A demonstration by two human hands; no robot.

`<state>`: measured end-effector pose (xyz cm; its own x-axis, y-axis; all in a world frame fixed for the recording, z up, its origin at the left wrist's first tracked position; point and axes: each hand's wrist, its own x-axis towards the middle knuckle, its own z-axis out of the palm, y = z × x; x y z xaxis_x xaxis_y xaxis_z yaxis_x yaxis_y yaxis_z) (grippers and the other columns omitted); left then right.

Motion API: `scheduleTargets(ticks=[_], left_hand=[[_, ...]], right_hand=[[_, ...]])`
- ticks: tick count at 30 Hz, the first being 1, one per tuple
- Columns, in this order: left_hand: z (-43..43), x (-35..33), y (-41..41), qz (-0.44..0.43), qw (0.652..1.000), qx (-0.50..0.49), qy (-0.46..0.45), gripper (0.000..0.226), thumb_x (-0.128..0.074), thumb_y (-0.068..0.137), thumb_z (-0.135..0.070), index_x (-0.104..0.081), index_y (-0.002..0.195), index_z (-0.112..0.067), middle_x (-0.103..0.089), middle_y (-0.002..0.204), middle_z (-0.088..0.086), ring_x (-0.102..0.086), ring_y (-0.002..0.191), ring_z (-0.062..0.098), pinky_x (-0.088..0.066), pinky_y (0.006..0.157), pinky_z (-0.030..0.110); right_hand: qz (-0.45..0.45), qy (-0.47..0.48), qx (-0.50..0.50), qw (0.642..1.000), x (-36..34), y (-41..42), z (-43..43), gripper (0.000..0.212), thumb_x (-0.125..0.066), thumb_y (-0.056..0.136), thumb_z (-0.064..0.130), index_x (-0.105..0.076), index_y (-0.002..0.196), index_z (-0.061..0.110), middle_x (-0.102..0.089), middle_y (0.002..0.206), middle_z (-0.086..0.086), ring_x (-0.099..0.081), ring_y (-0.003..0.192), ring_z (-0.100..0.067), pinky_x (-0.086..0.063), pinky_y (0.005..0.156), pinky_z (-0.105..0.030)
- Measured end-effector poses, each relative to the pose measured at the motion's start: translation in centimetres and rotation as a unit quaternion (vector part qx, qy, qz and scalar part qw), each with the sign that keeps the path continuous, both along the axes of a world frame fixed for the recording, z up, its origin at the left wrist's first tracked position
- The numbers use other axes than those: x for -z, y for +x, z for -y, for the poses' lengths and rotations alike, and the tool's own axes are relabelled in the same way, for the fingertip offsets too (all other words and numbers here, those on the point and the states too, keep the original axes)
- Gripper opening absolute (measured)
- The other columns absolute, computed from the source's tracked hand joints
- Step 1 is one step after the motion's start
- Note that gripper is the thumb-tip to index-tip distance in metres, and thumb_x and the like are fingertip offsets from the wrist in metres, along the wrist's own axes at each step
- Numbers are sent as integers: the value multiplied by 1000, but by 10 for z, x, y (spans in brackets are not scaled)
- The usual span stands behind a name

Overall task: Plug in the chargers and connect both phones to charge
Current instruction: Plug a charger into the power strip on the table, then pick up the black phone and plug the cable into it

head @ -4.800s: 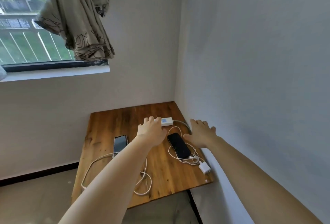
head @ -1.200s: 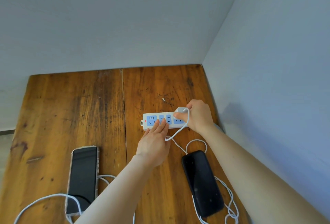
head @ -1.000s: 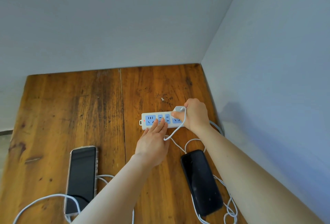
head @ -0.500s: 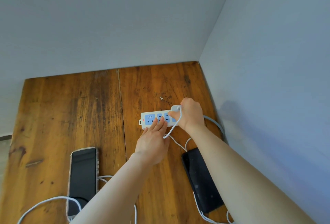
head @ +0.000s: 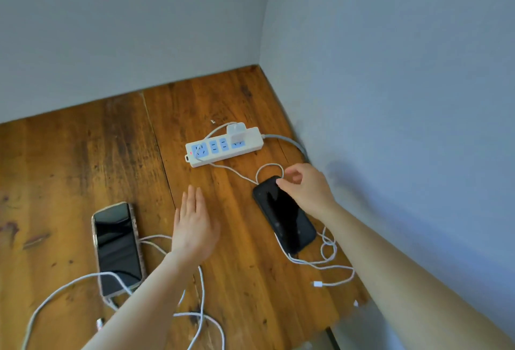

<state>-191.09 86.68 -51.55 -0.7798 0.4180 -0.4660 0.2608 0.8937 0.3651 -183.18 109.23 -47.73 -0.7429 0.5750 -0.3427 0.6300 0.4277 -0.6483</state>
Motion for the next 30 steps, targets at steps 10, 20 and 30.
scheduleTargets(ticks=[10,20,30], left_hand=[[-32,8,104,-1,997,71,8,56,-33,97,-32,-18,149,-20,-9,160,8,-5,145,31,-10,116,44],[-114,19,121,49,980,-189,-32,70,-51,84,-58,-39,134,-12,-36,141,13,-28,132,34,-27,106,51],[-151,19,112,93,924,-369,-29,91,-80,65,-49,-38,134,-9,-35,139,15,-31,127,35,-36,102,48]], right_hand=[[87,138,-2,987,11,164,9,7,-59,88,20,-59,91,27,-61,91,9,-54,69,-1,-39,56,-7],[132,122,-198,964,40,207,27,27,-57,90,35,-60,116,25,-47,134,6,-50,116,-14,-44,94,-28],[166,32,-212,963,30,219,16,29,-56,92,33,-64,119,24,-35,150,8,-56,115,-15,-45,90,-26]])
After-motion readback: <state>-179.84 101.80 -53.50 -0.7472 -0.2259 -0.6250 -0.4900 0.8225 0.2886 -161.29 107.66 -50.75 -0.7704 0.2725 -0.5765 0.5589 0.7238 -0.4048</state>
